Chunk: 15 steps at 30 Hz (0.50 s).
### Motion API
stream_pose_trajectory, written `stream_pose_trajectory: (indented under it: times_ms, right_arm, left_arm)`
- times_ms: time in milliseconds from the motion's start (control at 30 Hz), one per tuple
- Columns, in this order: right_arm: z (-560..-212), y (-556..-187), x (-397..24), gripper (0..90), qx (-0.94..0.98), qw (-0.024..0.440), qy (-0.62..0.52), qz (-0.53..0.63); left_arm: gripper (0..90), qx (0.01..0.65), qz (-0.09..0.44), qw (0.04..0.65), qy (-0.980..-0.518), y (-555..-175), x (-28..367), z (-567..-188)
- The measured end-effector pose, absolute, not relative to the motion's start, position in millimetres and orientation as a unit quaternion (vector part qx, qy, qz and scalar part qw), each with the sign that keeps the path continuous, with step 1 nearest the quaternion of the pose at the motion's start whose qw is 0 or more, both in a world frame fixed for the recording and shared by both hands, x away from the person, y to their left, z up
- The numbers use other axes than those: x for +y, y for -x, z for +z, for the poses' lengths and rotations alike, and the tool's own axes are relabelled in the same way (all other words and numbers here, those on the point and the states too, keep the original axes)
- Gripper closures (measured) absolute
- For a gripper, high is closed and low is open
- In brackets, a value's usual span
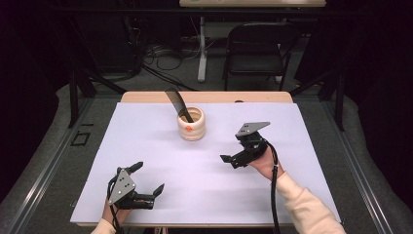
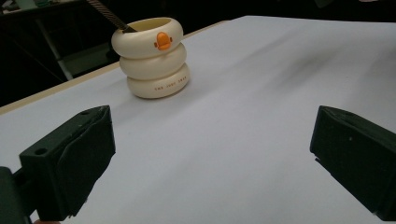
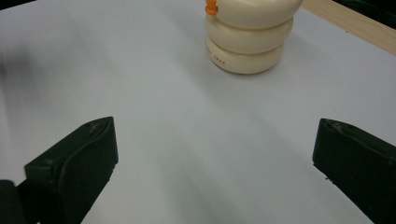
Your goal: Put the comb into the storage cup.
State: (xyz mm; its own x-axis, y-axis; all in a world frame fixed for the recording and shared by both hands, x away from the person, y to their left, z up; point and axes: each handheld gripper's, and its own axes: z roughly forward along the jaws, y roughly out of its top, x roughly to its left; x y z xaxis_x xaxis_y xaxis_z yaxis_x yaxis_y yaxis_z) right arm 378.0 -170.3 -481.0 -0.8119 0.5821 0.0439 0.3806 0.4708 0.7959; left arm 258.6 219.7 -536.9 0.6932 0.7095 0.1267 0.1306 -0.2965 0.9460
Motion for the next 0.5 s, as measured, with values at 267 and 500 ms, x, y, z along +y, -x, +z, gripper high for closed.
stream_pose_trajectory:
  times_ms: [267,500]
  right_arm:
    - [-484.2,-367.2,-180.1,0.0,0.85,0.118,-0.284,0.427]
    - [-486.6,-359.1,-187.8,0.0,0.852,0.117,-0.288,0.422]
  left_arm:
    - [0.1,0.277,0.276,0.524,-0.757,-258.6,219.6,-536.9]
    - [0.1,0.278,0.276,0.524,-0.757,-258.7,219.6,-536.9]
